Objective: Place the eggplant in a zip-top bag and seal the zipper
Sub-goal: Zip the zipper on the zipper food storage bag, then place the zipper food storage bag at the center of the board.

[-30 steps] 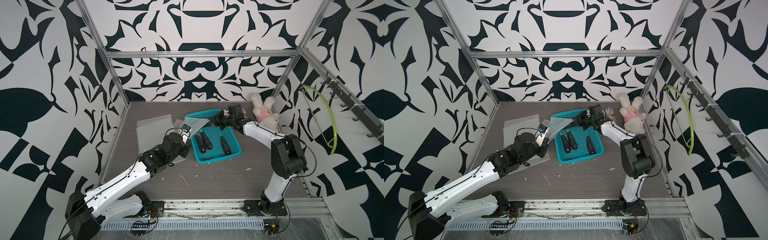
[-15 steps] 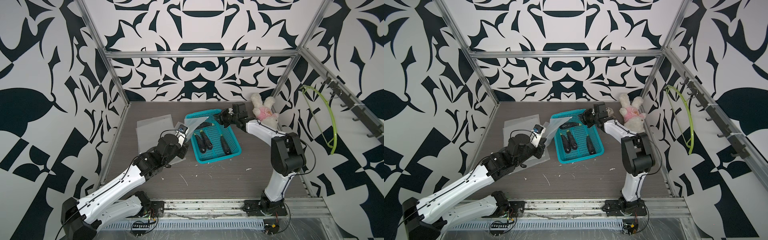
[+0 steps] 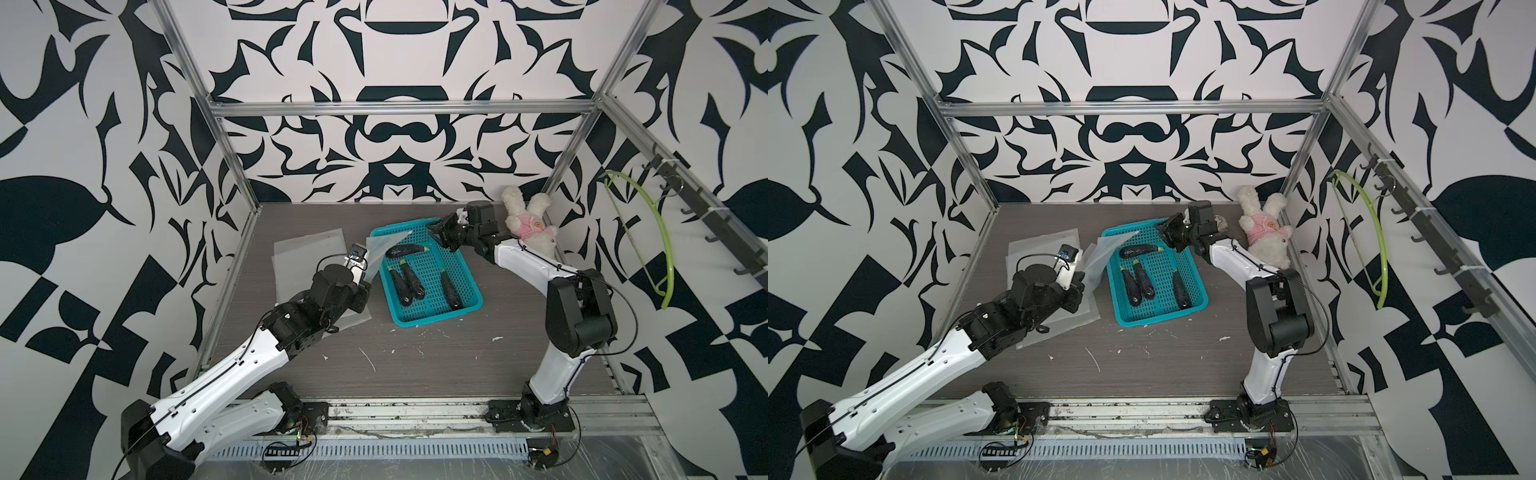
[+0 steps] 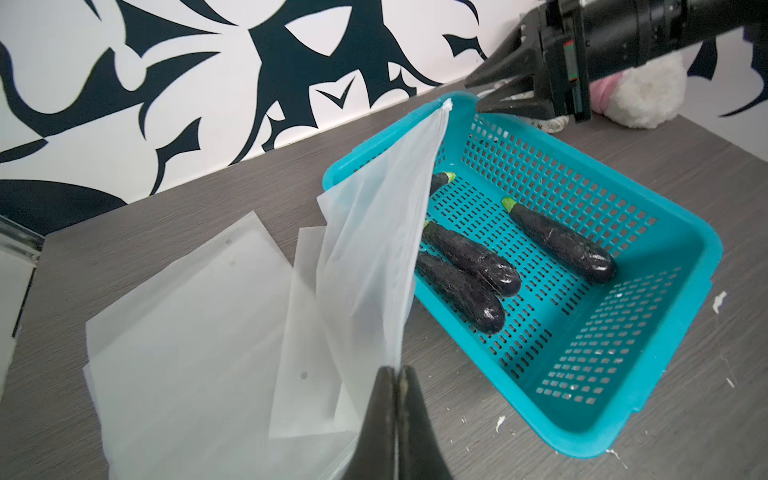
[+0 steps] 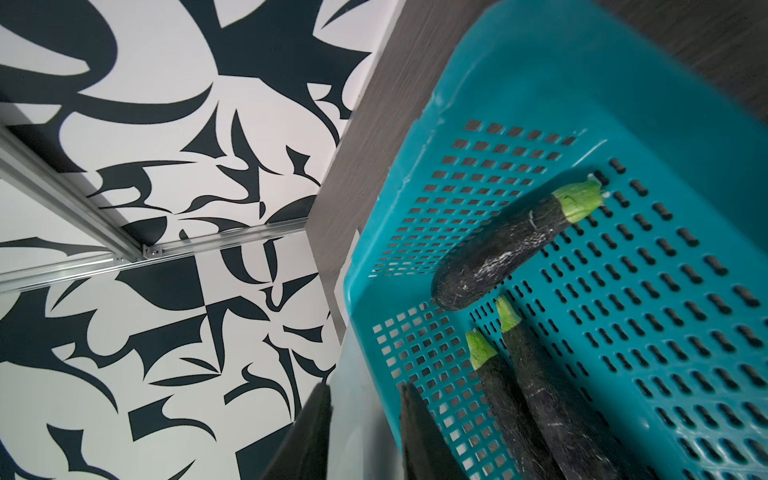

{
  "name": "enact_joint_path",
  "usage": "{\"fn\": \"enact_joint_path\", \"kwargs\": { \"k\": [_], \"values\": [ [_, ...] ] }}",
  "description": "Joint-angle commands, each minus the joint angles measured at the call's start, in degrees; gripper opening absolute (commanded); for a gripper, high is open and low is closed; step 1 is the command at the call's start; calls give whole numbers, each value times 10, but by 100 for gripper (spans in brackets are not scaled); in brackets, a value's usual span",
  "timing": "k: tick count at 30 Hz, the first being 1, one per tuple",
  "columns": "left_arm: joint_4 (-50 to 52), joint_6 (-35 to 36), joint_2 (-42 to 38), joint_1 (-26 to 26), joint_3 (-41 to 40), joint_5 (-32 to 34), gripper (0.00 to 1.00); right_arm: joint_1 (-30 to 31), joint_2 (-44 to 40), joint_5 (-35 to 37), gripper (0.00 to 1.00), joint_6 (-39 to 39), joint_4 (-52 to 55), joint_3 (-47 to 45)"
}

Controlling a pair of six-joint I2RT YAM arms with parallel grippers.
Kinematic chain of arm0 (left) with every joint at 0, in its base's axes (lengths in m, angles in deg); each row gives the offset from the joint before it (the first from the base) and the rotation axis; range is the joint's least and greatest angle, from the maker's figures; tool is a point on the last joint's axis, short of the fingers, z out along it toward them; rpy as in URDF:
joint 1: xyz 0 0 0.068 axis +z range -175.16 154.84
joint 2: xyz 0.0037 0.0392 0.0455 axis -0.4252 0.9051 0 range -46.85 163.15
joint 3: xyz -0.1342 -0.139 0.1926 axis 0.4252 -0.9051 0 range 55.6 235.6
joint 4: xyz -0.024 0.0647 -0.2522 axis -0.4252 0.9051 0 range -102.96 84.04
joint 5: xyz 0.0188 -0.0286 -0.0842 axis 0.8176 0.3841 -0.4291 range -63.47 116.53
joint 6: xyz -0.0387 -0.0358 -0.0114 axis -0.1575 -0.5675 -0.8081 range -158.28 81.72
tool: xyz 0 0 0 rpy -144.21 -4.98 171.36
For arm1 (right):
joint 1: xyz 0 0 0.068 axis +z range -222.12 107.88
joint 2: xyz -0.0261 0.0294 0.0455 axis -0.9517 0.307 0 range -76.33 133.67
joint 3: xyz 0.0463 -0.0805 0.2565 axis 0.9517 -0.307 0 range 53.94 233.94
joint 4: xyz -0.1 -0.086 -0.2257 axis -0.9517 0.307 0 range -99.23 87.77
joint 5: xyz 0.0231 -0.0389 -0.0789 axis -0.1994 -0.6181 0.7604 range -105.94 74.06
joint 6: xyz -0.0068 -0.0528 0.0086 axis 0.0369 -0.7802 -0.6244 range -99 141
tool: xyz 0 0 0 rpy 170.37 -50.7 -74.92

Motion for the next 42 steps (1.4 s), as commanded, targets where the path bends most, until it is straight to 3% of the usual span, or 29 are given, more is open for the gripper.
{"fn": "enact_joint_path", "kwargs": {
  "k": [1,4,10,17,24,30,35,42],
  "values": [
    [9,-15,-22,22,26,-34,0,2,-41,-16,33,-79,-32,-3],
    [28,-20,-21,56,44,-79,0,2,-56,-31,42,-145,-51,-14],
    [105,-19,29,176,120,-267,0,5,-77,-109,55,-257,-109,-22],
    [216,88,86,250,236,-436,0,8,-110,-176,55,-482,-111,-38],
    [270,142,116,334,345,-570,0,14,-107,-273,56,-541,-254,-59],
    [340,165,169,457,411,-781,0,36,-106,-300,59,-631,-267,-68],
    [362,178,209,466,431,-811,0,57,-102,-339,64,-650,-375,-107],
    [359,180,229,466,424,-826,0,96,-66,-369,62,-652,-401,-86]
  ]
}}
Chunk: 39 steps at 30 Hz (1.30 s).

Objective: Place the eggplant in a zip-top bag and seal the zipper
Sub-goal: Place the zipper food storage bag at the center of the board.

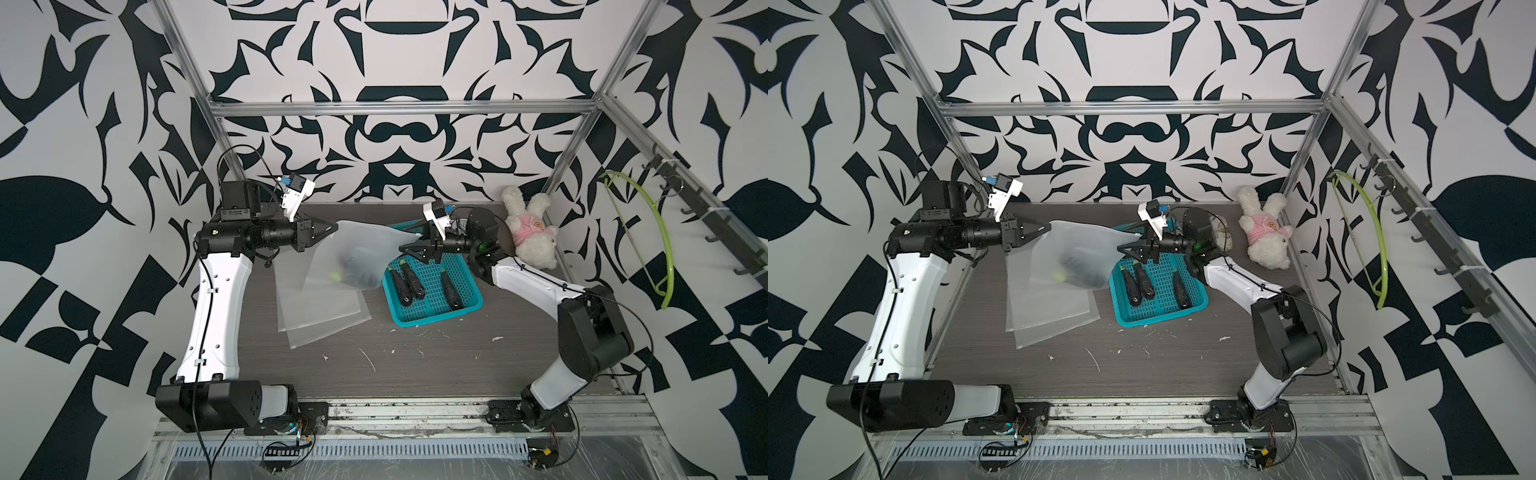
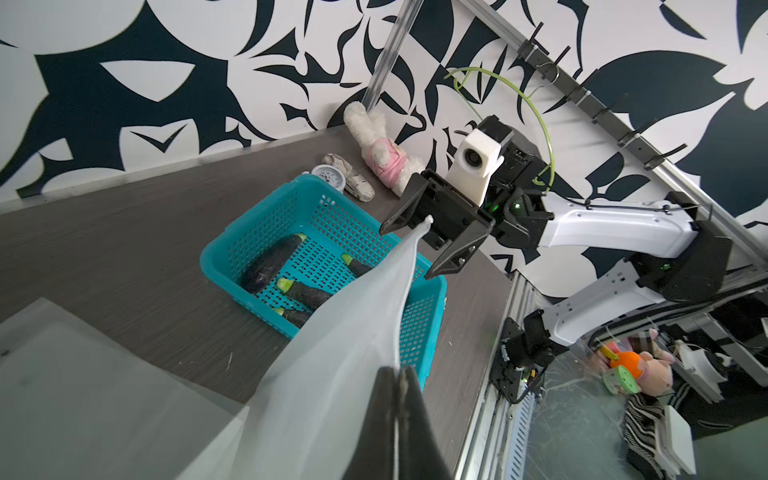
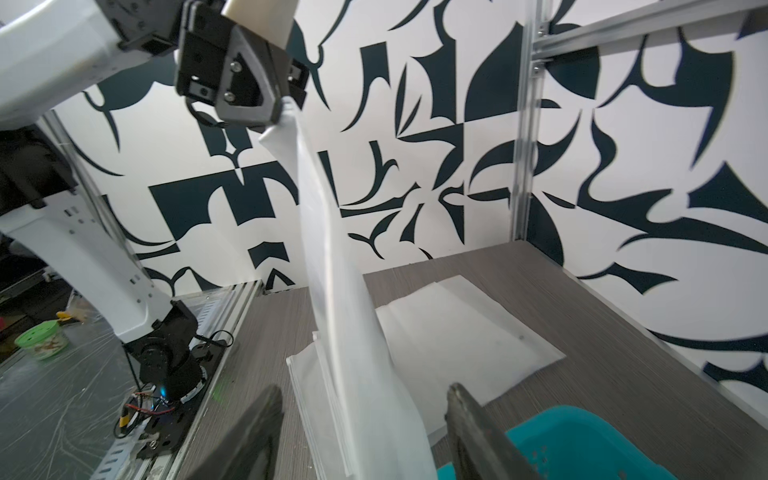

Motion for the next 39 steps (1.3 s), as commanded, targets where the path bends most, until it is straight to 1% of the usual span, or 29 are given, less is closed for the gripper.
{"fn": "enact_joint_path", "kwargs": {
  "k": [1,5,11,13,14,16,17,20,22,25,30,33,35,37,38,39],
  "values": [
    [17,13,-1,1,6,-26,0,15,12,-29,61,0,-68,26],
    [14,14,0,5,6,-15,0,20,33,-36,51,39,-80,49],
    [-29,-10,-5,22,-16,-5,0,19,47,-36,35,99,-112,59],
    [-33,-12,-6,25,-19,-2,0,19,49,-39,29,110,-113,62],
    [-27,-8,-4,26,-17,3,0,19,50,-41,28,115,-112,62],
    [-11,5,0,30,-11,3,0,19,47,-46,28,120,-106,63],
    [-11,4,0,36,-12,0,0,19,46,-47,31,121,-100,62],
    [-29,-9,-8,47,-21,-9,0,18,40,-57,47,117,-87,56],
    [-41,-18,-14,50,-27,-15,0,18,38,-60,50,112,-91,46],
    [-65,-36,-24,56,-42,-19,0,17,39,-63,51,124,-132,28],
    [-92,-54,-31,58,-61,-37,0,12,58,-61,48,184,-275,11],
    [-107,-67,-37,59,-73,-37,0,12,87,-68,41,244,-310,39],
    [-116,-76,-40,61,-79,-37,0,12,108,-67,38,301,-365,48],
    [-123,-83,-40,65,-85,-36,0,12,124,-66,38,345,-406,53],
    [-129,-88,-39,68,-88,-37,0,12,128,-66,41,355,-408,55],
    [-137,-92,-58,73,-93,-42,0,12,128,-66,43,355,-408,53]
  ]
}}
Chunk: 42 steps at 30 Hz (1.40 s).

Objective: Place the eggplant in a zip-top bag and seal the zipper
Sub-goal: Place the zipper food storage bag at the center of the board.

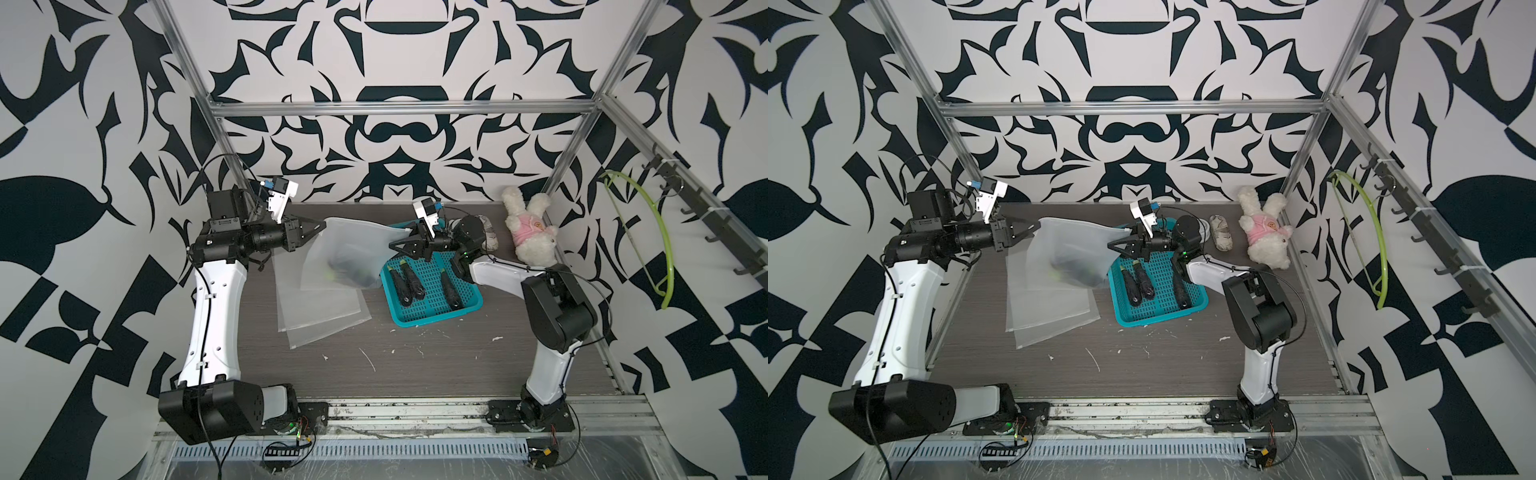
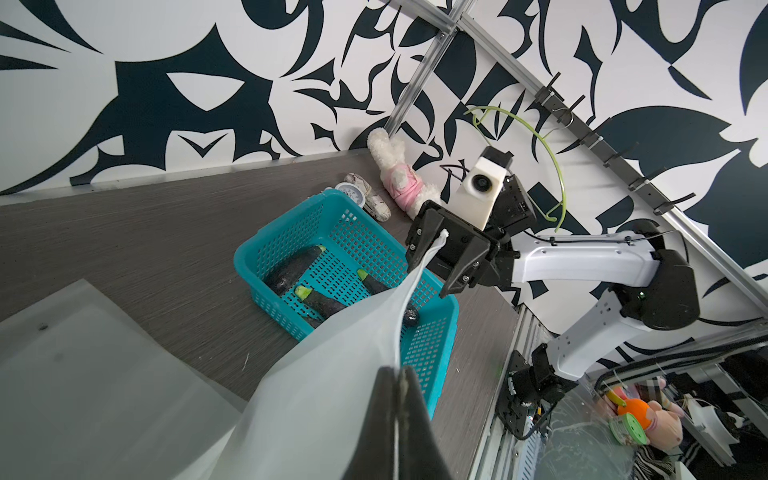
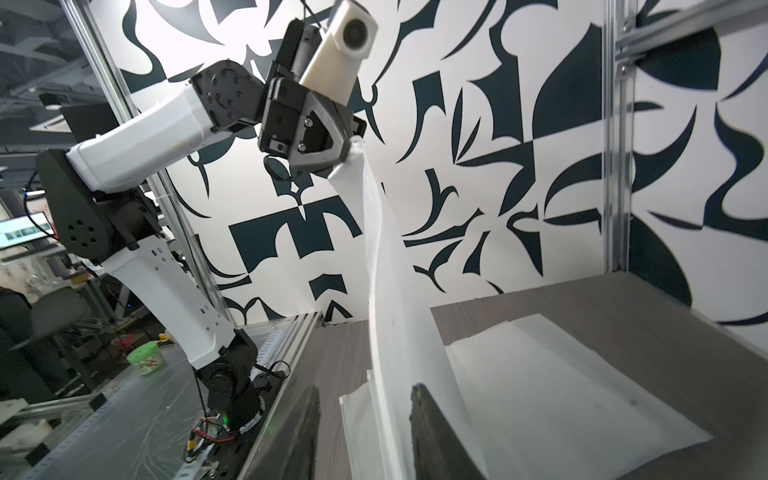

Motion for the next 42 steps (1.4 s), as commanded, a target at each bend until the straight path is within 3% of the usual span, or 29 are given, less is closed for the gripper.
{"fn": "enact_joint_path", "kwargs": {
  "k": [1,6,8,15,18,25,29,33,36,42],
  "values": [
    [-37,-23,-34,14,-16,-27,0,-3,-7,-2,47,66,-86,17],
    [-52,-35,-48,25,-30,-40,0,-3,-17,-1,50,40,-65,11],
    [-65,-46,-50,25,-34,-53,0,-1,-14,-1,45,21,-38,20],
    [-80,-63,-47,25,-40,-69,0,6,10,0,21,77,-90,45],
    [-80,-63,-47,26,-42,-69,0,7,5,-1,1,73,-85,45],
    [-78,-66,-43,26,-43,-52,0,7,-17,10,0,66,-68,36],
    [-64,-60,-42,26,-36,-29,21,-6,-55,40,0,18,3,28],
    [-79,-66,-48,26,-38,-17,47,-11,-116,69,0,-92,206,52],
    [-89,-70,-50,26,-39,-13,55,-10,-144,81,0,-128,311,81],
    [-101,-72,-57,26,-39,16,62,-10,-191,120,0,-129,297,71]
  ]
}}
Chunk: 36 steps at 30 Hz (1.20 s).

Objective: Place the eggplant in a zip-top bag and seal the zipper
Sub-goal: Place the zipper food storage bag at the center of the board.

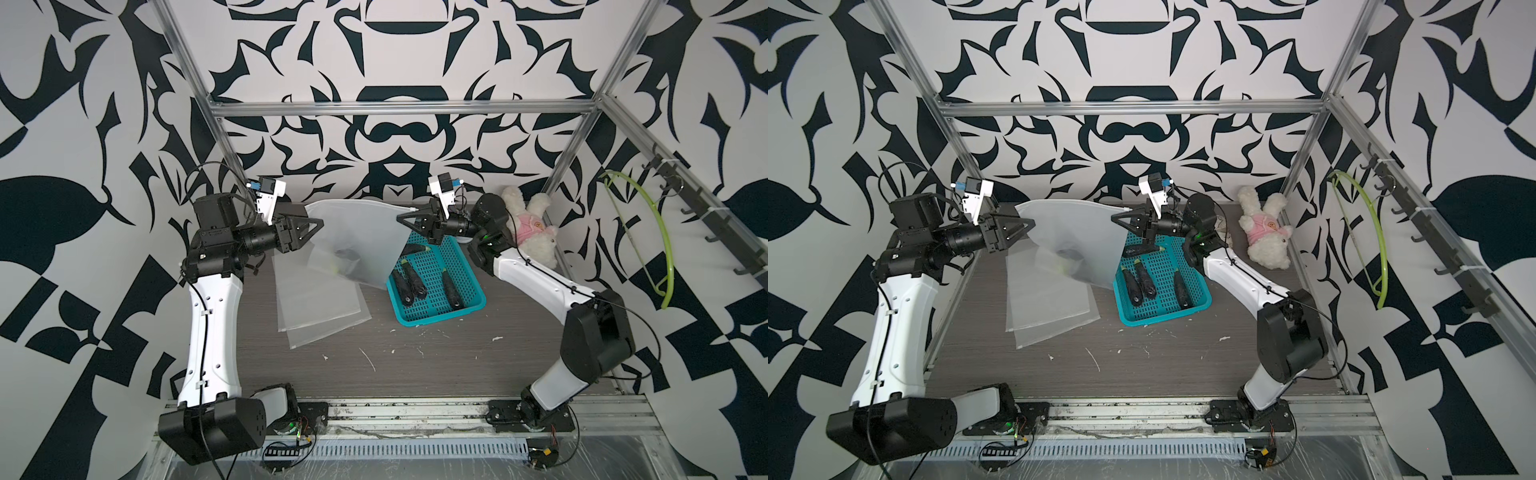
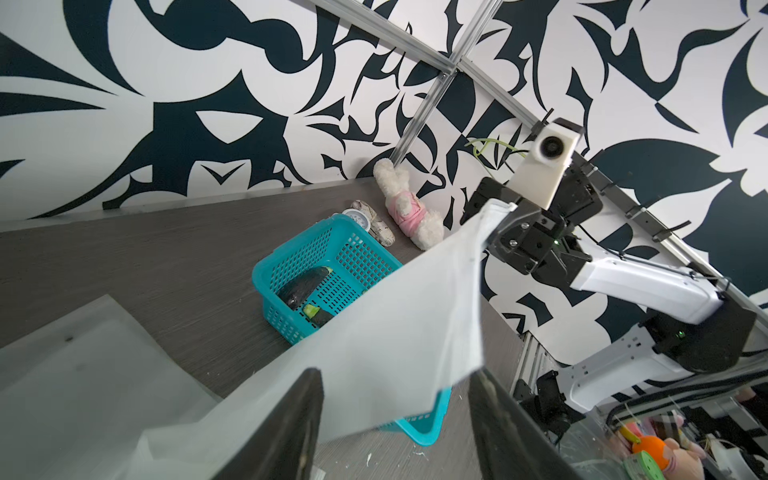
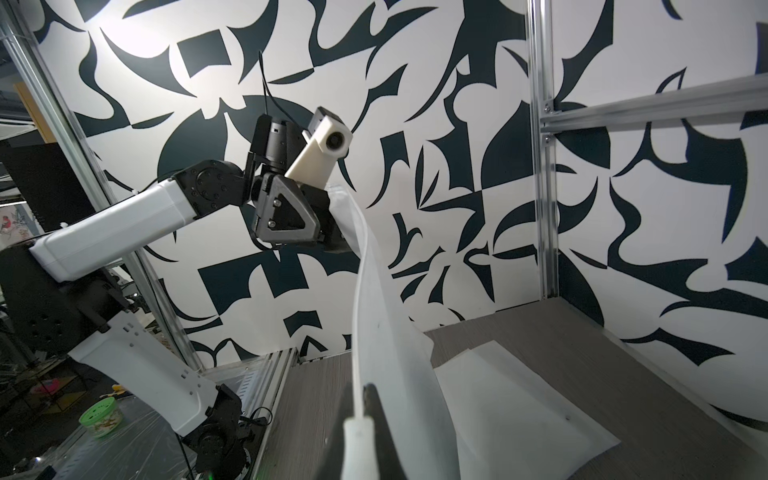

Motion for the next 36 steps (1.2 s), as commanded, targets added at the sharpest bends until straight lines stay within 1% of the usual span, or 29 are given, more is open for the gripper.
{"fn": "enact_joint_path", "kwargs": {
  "k": [1,4,6,8,12,14,18,20,22,24,26,33,36],
  "values": [
    [-17,1,-15,2,3,22,63,-2,-37,42,0,-37,30,17],
    [-22,1,-26,3,2,35,63,-6,-57,73,0,-64,91,41],
    [-25,1,-33,4,-3,41,63,-10,-72,117,0,-81,124,51],
    [-29,3,-36,6,-12,43,63,-17,-81,148,0,-80,128,52],
    [-29,6,-39,15,-29,40,63,-19,-77,171,0,-65,91,38],
    [-30,6,-45,17,-38,40,63,-19,-67,172,0,-29,48,23],
    [-26,2,-59,21,-47,80,64,-13,-34,176,0,55,-50,11],
    [-19,2,-58,21,-48,90,64,-5,-18,176,0,75,-71,20],
    [-16,-2,-58,21,-52,95,64,0,-15,183,0,75,-65,29],
    [-19,-8,-59,21,-61,101,64,0,-26,200,0,56,-27,36],
    [-26,-18,-60,22,-71,103,64,0,-48,229,0,14,45,44],
    [-67,-79,-55,20,-112,113,60,-9,-124,369,0,-88,296,98],
    [-94,-100,-55,8,-136,130,59,-20,-164,431,0,-121,359,104]
  ]
}}
